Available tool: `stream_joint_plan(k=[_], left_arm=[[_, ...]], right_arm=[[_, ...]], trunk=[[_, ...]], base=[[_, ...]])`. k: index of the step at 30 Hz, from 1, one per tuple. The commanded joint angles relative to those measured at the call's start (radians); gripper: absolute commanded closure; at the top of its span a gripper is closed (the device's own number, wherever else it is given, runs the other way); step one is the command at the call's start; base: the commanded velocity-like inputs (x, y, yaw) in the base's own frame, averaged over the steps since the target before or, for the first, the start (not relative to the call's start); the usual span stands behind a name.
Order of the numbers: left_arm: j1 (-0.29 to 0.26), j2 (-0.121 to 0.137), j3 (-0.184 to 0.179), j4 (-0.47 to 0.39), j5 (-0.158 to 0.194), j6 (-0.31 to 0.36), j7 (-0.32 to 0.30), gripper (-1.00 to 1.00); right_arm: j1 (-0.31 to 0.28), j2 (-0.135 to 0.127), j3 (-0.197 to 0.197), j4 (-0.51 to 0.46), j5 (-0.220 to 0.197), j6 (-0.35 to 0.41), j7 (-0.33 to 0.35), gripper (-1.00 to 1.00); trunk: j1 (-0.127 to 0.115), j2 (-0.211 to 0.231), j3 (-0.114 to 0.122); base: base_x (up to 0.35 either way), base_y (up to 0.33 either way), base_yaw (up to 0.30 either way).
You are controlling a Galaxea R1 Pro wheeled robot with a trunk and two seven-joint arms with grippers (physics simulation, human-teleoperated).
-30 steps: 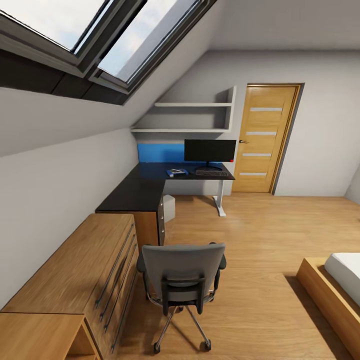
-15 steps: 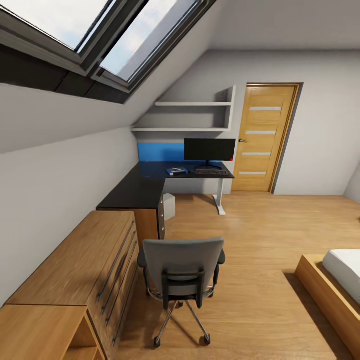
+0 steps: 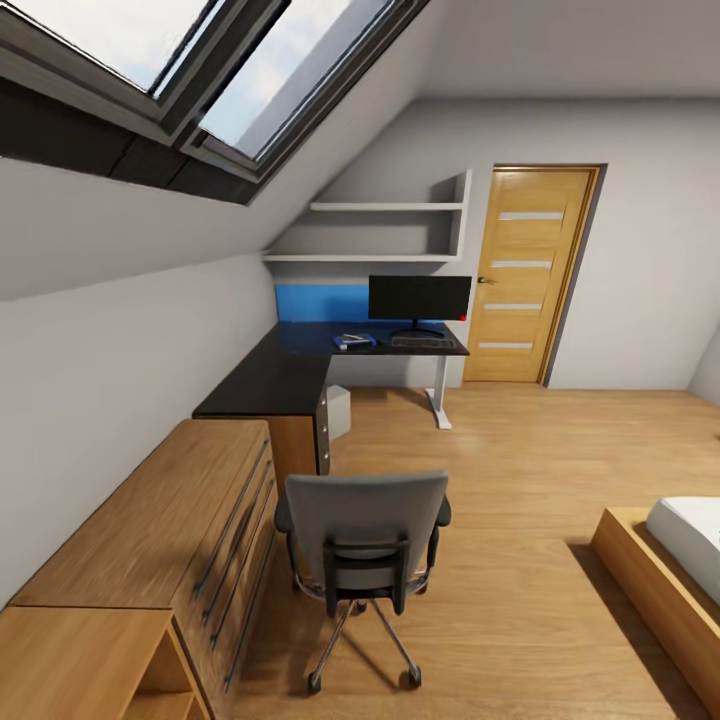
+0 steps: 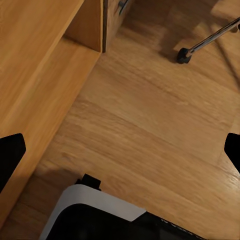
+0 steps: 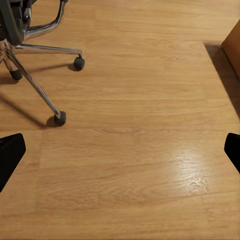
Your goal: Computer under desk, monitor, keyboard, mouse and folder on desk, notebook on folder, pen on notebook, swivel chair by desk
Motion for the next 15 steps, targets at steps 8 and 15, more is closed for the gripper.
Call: stream_joint_plan(k=[8,15], left_arm=[[-0.001,0.000,0.000,0.000,0.005,-0.003,-0.001,-1.00],[-0.001,0.000,-0.001,0.000,0.005,-0.003,-0.001,-1.00]], right_arm=[[-0.001,0.000,0.009,0.002,-0.002,-0.003,-0.005,-1.00],[-0.001,0.000,0.009,0.002,-0.002,-0.003,-0.005,-1.00]], trunk=[[0.031,-0.058,-0.027],[0.058,-0.107,-0.049]], base=[[-0.224,0.000,0.000],[-0.065,0.000,0.000]])
